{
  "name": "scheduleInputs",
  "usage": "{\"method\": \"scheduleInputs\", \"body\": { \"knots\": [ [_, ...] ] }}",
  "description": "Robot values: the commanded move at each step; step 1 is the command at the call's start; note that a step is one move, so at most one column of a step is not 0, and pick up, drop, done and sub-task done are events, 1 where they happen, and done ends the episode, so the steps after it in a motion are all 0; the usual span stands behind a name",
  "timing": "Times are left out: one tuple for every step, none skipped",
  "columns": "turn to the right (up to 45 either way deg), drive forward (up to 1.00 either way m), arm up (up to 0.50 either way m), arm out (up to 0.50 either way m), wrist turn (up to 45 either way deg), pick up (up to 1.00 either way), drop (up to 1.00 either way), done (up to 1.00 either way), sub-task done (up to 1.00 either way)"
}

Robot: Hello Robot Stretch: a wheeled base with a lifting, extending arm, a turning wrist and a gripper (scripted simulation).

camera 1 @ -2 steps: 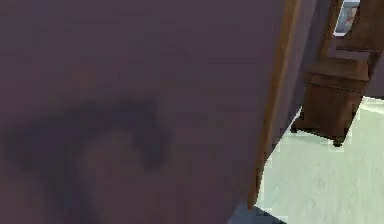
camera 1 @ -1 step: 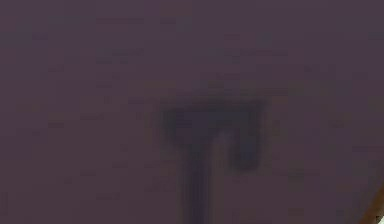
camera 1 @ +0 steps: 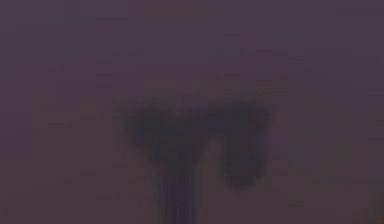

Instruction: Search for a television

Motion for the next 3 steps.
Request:
{"method": "scheduleInputs", "body": {
  "knots": [
    [45.0, 0.0, 0.0, 0.0, 0.0, 0.0, 0.0, 0.0, 0.0],
    [45.0, 0.0, 0.0, 0.0, 0.0, 0.0, 0.0, 0.0, 0.0],
    [45.0, 0.0, 0.0, 0.0, 0.0, 0.0, 0.0, 0.0, 0.0]
  ]
}}
